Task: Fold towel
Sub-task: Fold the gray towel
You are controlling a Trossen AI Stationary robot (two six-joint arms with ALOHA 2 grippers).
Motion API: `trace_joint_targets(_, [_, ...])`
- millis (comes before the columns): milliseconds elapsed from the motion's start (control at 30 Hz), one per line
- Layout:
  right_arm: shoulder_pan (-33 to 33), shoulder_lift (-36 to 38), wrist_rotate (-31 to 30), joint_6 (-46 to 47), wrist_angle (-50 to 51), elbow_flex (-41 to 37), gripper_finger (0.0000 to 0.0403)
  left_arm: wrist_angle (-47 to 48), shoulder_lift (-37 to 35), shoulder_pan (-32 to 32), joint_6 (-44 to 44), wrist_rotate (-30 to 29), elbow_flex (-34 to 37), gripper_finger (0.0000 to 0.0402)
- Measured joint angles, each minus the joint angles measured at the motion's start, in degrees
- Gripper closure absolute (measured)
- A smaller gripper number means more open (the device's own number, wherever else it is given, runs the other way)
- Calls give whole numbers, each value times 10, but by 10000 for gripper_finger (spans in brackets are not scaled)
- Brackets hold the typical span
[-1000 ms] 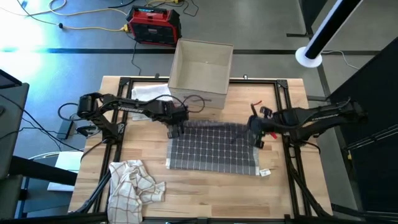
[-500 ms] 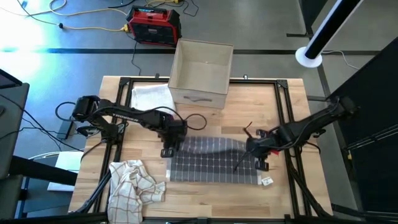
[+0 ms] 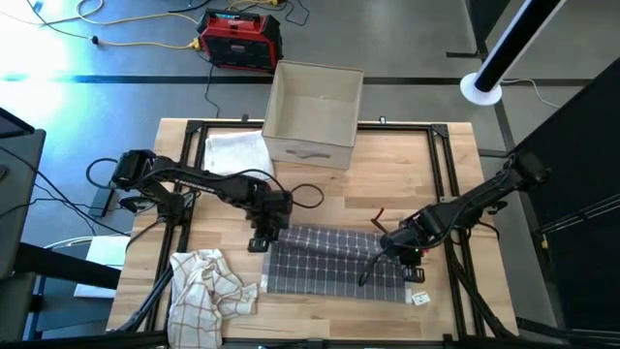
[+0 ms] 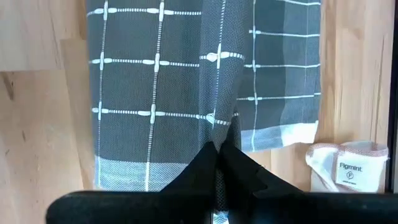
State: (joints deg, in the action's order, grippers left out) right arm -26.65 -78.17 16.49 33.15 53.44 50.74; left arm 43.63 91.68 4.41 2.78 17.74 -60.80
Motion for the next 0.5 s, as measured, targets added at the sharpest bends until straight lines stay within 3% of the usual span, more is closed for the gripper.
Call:
trace_joint_targets(200, [0, 7, -33, -21, 25, 0, 403, -26, 0, -4, -33, 2, 1, 399])
trace_joint_targets(500, [0, 8, -40, -26, 45, 0, 403, -89, 0, 4, 5, 2, 1, 399])
